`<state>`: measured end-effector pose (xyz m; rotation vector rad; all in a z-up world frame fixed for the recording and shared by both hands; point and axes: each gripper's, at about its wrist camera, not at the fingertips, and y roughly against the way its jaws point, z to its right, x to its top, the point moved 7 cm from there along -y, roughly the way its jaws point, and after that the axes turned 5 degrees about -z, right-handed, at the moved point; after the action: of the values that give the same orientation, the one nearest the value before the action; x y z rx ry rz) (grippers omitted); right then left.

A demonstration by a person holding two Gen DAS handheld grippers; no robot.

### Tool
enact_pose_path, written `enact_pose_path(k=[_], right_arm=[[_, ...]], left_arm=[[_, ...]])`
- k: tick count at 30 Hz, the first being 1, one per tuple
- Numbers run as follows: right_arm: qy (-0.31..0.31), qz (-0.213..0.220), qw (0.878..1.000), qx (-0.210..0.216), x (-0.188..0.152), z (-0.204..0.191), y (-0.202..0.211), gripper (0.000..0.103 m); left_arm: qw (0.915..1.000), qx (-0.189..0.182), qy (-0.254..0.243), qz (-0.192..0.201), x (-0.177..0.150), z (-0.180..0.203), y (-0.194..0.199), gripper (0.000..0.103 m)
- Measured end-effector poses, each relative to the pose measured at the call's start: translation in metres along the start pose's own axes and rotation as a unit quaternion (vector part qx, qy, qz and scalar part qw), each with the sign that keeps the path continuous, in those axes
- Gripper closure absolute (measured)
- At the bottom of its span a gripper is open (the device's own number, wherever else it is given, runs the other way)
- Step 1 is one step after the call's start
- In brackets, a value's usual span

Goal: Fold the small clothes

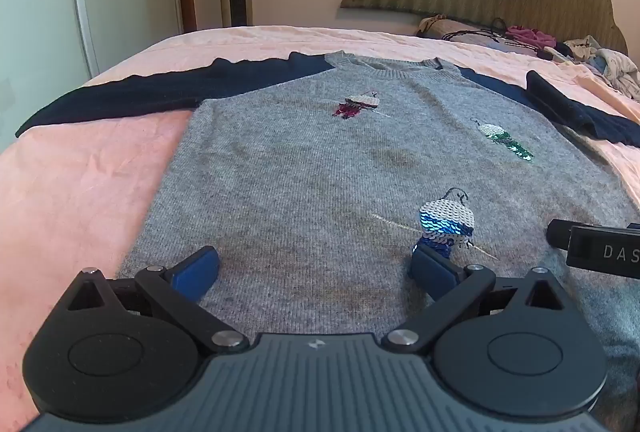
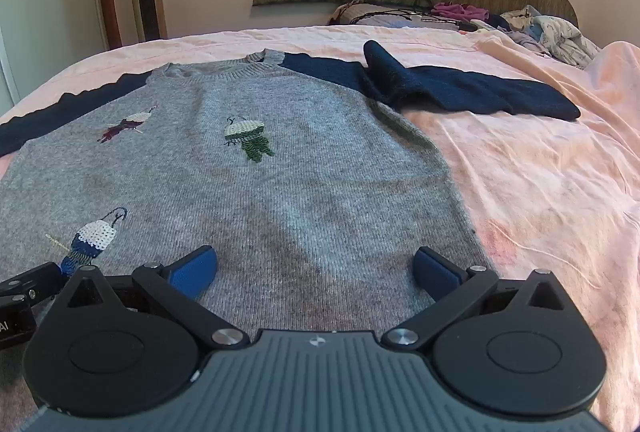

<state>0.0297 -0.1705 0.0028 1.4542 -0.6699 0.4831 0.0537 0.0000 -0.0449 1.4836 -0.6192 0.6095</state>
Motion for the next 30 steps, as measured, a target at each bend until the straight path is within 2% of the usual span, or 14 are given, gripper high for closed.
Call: enact_pose_path(k=[30], right_arm=[[0.001,0.0,1.0,-0.001,-0.0004,0.0003,0.0,0.0]], left_arm=[[1.0,0.005,-0.005,-0.005,0.0001,0.0019,-0.0008,0.0]])
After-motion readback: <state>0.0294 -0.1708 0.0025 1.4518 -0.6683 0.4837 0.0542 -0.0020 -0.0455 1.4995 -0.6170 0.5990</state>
